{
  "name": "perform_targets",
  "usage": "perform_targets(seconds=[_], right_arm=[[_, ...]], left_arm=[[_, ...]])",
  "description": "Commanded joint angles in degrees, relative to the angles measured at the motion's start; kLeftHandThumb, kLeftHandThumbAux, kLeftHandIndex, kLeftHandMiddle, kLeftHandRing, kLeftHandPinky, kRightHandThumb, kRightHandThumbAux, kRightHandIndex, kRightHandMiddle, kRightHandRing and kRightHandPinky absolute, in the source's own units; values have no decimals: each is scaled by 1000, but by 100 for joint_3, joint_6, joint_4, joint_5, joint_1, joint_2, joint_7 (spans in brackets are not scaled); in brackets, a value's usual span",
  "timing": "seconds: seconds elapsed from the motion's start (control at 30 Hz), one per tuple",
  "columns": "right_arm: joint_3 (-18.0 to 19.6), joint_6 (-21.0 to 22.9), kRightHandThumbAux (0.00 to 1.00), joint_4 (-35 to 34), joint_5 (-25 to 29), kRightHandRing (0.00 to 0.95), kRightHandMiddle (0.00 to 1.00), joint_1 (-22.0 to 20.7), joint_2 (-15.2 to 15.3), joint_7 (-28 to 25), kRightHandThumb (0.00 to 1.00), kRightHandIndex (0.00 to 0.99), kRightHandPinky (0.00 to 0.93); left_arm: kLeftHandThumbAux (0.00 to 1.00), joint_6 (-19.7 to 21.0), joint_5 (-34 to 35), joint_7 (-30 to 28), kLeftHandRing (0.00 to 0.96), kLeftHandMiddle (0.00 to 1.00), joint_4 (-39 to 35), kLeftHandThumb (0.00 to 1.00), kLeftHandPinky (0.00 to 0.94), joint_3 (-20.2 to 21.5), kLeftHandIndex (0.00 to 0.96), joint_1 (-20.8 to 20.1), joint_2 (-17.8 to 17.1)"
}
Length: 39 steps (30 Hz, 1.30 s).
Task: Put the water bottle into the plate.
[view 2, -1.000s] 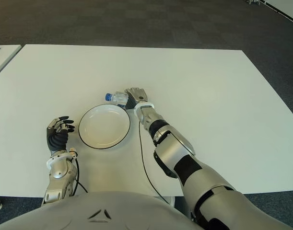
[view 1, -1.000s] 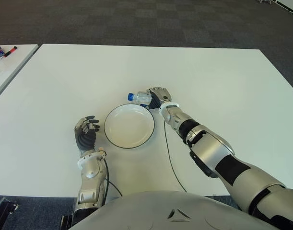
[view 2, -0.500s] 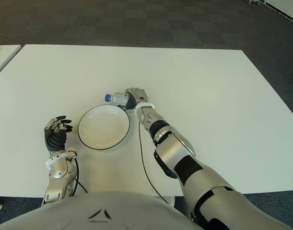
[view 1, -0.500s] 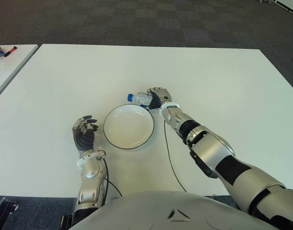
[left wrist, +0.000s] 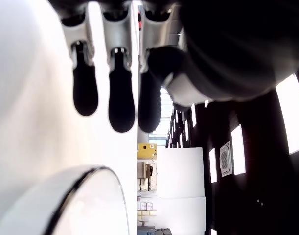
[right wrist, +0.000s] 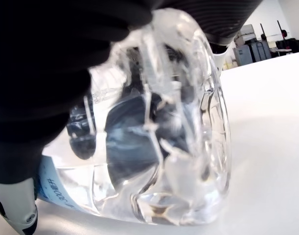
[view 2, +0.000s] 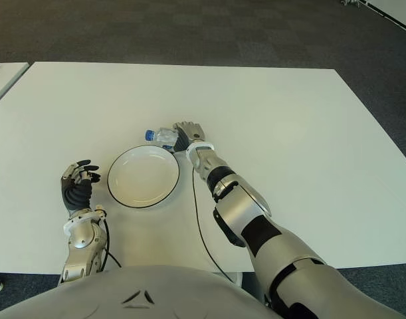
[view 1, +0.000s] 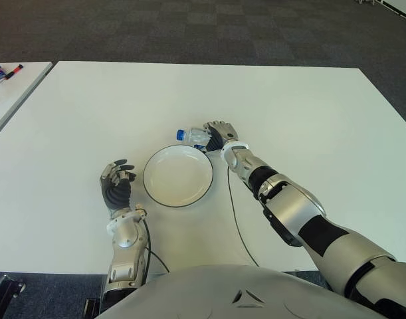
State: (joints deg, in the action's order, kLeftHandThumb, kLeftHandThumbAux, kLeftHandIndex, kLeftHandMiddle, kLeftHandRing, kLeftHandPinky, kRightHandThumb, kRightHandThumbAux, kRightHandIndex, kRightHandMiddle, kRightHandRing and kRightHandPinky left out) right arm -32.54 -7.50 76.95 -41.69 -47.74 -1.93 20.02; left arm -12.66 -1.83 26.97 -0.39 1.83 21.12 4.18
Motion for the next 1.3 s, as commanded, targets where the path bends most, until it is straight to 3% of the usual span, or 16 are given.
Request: perform_targets(seconds=[0.03,0.4,0.77,0.83,0.93,1.13,1.3], right_arm=[[-1,57,656,187,47,488,510,316,-42,-290,957,402,204],[81,104,656,172,104,487,510,309,-82,-228,957,401,188],[320,-83,657,48,274,489,511,168,-99,-63,956,399,202],[377,-119,657,18,332,491,512,163,-106,-38,956,398,238],[466,-178,657,-21,403,498,512,167,-114,29,955,393,431],[600,-380,658,-168,541,511,508,206,-107,222,954,386,685],[684,-519,659,-412,649,520,507,236,-101,278,954,384,789]], left_arm=[[679,-29,-48,80,592,499,111,832,532,5,397,-133,372],[679,109,-21,20,593,497,25,831,542,9,398,-85,348],[681,-23,49,48,594,497,195,829,537,57,394,-158,395],[681,-46,43,64,595,499,214,829,536,50,393,-185,411],[680,-3,41,46,592,497,217,830,537,38,396,-208,403],[680,36,36,-12,589,494,235,831,531,48,399,-222,326],[680,19,45,-55,589,495,270,831,536,56,399,-238,285]])
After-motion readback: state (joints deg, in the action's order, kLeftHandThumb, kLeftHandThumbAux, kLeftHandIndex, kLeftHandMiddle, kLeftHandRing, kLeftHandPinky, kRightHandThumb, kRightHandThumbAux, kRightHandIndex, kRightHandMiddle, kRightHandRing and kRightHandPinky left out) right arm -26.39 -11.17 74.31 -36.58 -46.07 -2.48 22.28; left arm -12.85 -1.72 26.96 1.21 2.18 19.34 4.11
